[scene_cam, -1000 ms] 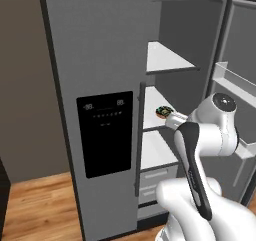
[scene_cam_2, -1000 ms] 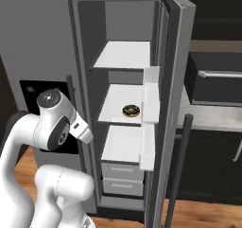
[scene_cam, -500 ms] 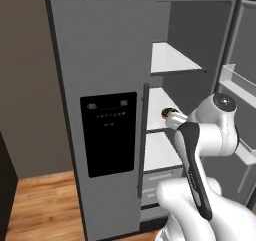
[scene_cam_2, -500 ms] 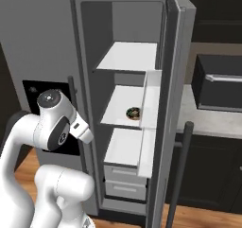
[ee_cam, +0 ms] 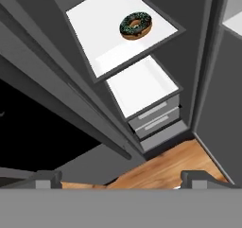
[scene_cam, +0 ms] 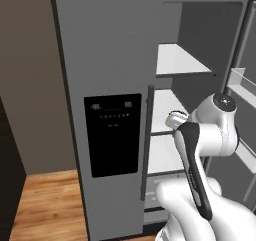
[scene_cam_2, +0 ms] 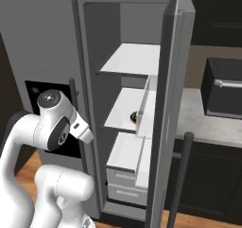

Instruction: Take the cake and donut from the fridge and place them on the empty tray on the dining counter.

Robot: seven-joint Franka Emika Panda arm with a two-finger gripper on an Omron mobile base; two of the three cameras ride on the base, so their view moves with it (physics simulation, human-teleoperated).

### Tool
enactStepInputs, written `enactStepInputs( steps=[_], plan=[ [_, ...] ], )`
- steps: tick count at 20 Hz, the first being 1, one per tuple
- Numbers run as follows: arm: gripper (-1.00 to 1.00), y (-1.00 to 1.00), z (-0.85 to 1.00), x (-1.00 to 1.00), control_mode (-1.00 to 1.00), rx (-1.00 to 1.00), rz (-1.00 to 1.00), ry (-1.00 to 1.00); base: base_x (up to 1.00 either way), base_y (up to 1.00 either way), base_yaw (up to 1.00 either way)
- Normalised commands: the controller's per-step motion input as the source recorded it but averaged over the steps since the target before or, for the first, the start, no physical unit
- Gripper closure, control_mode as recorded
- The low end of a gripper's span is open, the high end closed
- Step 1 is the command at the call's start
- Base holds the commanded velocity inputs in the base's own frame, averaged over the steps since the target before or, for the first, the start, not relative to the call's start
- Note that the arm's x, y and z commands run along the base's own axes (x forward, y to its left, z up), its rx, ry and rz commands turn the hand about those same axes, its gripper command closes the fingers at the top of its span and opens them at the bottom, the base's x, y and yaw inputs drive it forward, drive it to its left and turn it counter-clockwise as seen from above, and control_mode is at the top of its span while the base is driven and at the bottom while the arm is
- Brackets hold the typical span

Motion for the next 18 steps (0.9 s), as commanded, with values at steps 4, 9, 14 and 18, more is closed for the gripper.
enactStepInputs(
  steps=[4, 9, 14, 18],
  plan=[
    [-1.0, 0.0, 0.0, 0.0, 1.0, 0.0, 0.0, 0.0, 0.26, -0.25, 0.18],
    [-1.0, -0.16, -0.16, 0.14, -1.0, 0.0, 0.08, 0.0, 0.1, -0.08, 0.07],
    [-1.0, -0.42, -0.21, 0.03, -1.0, -0.03, 0.01, 0.0, 0.0, 0.0, 0.0],
    [-1.0, -0.18, -0.04, 0.18, -1.0, -0.03, -0.1, 0.0, 0.0, 0.0, 0.0]
  ],
)
